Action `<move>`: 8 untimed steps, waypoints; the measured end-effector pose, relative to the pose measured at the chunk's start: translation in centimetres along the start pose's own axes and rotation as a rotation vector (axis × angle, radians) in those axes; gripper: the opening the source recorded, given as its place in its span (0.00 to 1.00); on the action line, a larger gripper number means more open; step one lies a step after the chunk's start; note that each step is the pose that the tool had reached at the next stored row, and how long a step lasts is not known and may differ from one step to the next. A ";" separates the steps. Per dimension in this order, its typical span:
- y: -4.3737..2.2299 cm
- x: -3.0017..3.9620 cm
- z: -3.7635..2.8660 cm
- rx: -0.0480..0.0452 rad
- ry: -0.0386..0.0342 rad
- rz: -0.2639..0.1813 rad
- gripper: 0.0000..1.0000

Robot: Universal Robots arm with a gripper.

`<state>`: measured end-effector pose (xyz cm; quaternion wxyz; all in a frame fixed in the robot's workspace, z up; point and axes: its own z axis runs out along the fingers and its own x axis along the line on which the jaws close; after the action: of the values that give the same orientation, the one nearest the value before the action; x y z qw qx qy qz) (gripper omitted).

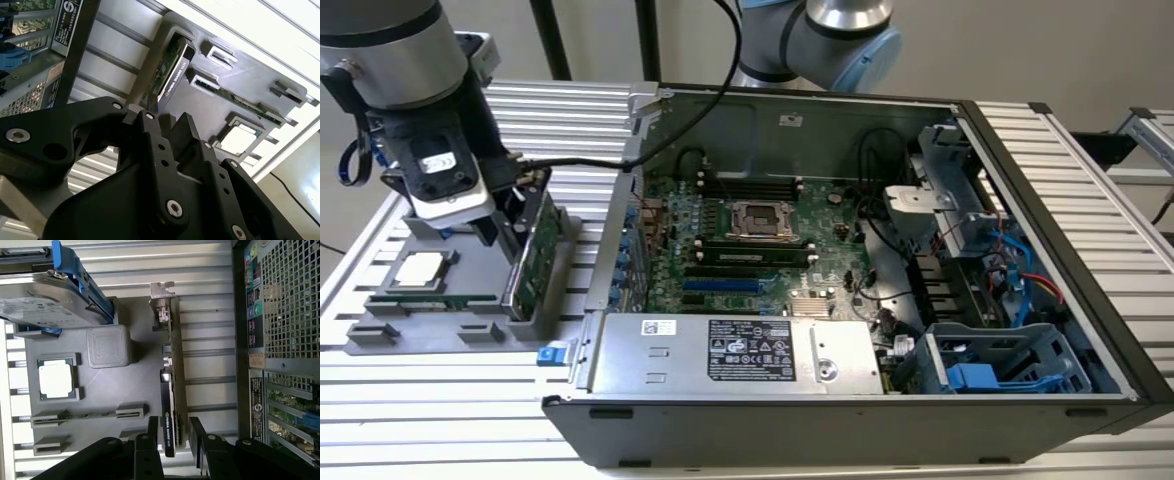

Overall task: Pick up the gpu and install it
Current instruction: 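Pick up the gpu and move the gpu toward the slot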

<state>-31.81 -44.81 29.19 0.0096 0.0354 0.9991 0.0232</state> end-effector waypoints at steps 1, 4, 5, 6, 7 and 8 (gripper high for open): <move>0.02 0.00 0.04 0.0001 0.0001 0.000 1.00; 0.07 0.01 0.17 0.0000 0.0001 0.000 1.00; 0.09 0.01 0.21 0.0000 0.0001 0.000 1.00; 0.10 0.01 0.25 0.0000 0.0000 0.000 1.00; 0.11 0.02 0.28 0.0000 0.0001 0.000 1.00; 0.12 0.01 0.31 0.0000 0.0001 0.000 1.00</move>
<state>-31.81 -44.68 28.88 0.0095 0.0354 0.9991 0.0232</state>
